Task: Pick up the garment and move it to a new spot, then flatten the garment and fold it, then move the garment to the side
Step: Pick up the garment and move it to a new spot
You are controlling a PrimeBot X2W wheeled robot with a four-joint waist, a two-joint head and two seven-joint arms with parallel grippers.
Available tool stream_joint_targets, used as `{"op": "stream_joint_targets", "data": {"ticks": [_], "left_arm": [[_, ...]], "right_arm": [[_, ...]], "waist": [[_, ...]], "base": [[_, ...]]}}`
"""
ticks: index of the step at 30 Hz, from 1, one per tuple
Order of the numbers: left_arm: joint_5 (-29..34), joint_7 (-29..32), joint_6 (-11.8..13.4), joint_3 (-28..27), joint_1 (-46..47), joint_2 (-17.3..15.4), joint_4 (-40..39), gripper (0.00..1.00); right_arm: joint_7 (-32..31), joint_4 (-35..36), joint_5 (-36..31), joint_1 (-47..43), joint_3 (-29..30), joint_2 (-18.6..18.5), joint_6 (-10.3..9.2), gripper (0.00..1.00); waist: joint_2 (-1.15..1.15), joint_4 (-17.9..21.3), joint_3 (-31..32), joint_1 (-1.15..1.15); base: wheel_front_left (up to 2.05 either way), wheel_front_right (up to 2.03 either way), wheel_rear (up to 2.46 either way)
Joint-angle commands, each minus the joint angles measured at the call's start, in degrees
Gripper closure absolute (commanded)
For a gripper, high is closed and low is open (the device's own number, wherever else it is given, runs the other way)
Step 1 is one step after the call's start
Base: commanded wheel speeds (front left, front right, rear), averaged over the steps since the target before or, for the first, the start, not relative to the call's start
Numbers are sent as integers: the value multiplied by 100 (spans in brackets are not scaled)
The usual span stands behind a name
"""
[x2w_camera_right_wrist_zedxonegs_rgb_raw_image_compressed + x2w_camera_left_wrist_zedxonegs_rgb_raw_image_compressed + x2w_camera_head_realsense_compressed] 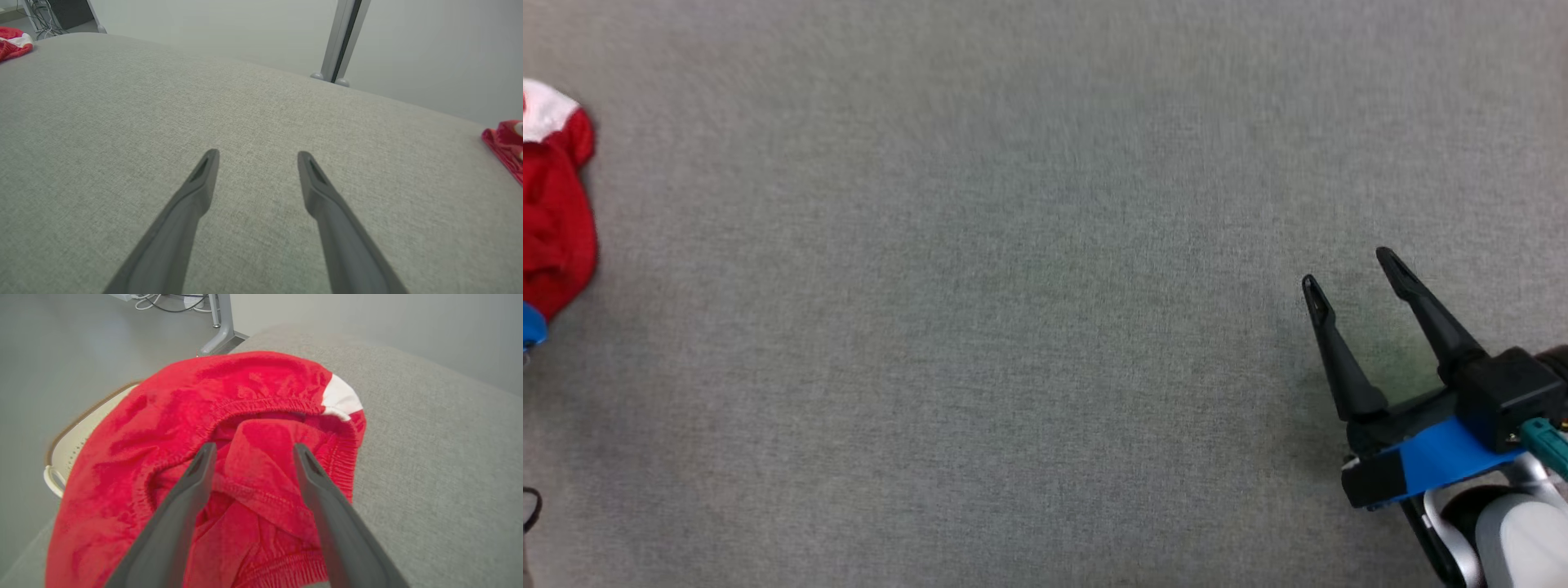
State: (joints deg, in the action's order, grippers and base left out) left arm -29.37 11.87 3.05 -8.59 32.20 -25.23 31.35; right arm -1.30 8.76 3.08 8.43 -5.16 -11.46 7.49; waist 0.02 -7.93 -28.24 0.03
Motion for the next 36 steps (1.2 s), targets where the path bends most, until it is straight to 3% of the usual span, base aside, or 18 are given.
{"op": "stream_joint_targets", "data": {"ticks": [1,7,12,13,14,18,24,31,36], "left_arm": [[-44,-8,35,-49,156,-31,69,0],[-307,188,39,-85,517,145,593,0],[-590,932,99,-95,626,256,1213,0],[-614,1072,102,-89,633,239,1293,37],[-665,1135,78,-101,660,244,1339,100],[-798,1148,-26,-168,671,277,1421,100],[-798,873,-331,-175,928,-46,1036,100],[-620,1089,-568,178,1247,-180,-41,100],[-639,1492,-665,551,1367,23,-1090,100]], "right_arm": [[-34,117,-15,91,20,-45,1,0],[-125,476,-22,118,34,-95,1,0],[-131,520,22,162,-36,-46,1,0],[-136,530,35,181,-42,-44,1,0],[-136,539,41,193,-39,-45,1,0],[-101,490,72,163,-33,-10,1,0],[58,215,146,89,-101,108,1,0],[317,-304,324,-31,-245,351,1,0],[484,-628,432,-199,-209,513,1,0]], "waist": [[-2,-26,-173,-3],[-2,153,-556,-3],[-2,302,-550,-3],[-2,334,-541,-3],[-2,358,-530,-3],[-2,384,-417,-3],[-2,307,125,-3],[-2,236,1136,-3],[-2,292,1876,-3]], "base": [[0,0,0],[0,0,0],[0,0,0],[0,0,0],[0,0,0],[0,0,0],[0,0,0],[0,0,0],[0,0,0]]}}
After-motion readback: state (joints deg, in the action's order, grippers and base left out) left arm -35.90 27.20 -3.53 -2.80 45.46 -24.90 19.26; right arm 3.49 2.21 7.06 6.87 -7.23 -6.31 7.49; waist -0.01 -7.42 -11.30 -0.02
